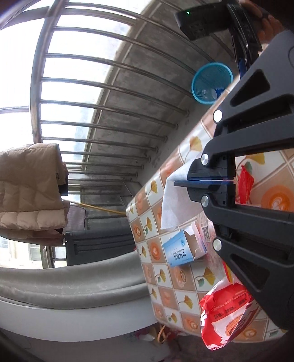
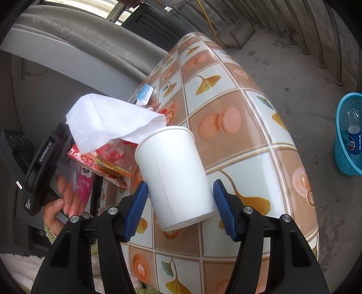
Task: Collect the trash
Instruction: 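Grasp the white paper cup with the right gripper while the left grasps the tissue, then carry cup and tissue to the wastebasket and open both grippers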
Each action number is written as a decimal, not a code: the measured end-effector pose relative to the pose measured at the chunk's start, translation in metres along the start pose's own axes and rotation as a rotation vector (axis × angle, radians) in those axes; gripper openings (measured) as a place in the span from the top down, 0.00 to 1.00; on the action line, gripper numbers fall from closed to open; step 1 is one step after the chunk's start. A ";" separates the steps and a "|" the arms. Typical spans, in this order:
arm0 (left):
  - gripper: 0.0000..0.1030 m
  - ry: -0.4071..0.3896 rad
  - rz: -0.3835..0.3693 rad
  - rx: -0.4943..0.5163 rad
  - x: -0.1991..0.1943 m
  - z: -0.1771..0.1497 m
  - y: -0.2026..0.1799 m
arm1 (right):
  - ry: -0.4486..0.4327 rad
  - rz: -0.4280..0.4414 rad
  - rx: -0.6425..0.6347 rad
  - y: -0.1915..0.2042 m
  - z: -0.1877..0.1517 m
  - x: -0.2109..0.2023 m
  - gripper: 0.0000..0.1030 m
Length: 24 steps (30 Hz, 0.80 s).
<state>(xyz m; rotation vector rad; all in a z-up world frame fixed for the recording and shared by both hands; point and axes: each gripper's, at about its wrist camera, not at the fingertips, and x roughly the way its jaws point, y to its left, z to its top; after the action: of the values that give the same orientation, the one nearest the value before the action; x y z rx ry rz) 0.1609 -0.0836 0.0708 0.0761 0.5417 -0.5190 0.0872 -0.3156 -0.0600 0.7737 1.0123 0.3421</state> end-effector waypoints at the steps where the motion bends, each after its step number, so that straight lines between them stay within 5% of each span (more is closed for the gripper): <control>1: 1.00 0.000 -0.033 -0.027 -0.003 0.002 0.003 | -0.011 0.001 -0.001 0.001 0.000 -0.004 0.43; 6: 1.00 0.025 -0.220 -0.183 -0.007 0.010 0.010 | -0.098 0.006 0.009 0.001 0.002 -0.035 0.43; 11: 1.00 0.062 -0.351 -0.229 0.005 0.019 -0.010 | -0.215 -0.009 0.036 -0.009 0.006 -0.078 0.43; 21: 1.00 0.269 -0.609 -0.187 0.096 0.041 -0.126 | -0.433 -0.067 0.279 -0.089 0.007 -0.153 0.43; 24: 1.00 0.357 -0.621 -0.125 0.136 0.040 -0.176 | -0.483 -0.088 0.378 -0.123 0.004 -0.168 0.43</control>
<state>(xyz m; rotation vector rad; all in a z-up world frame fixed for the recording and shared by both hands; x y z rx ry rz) 0.1932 -0.3058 0.0467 -0.1270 0.9538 -1.0857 -0.0048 -0.5011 -0.0412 1.0851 0.6536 -0.1194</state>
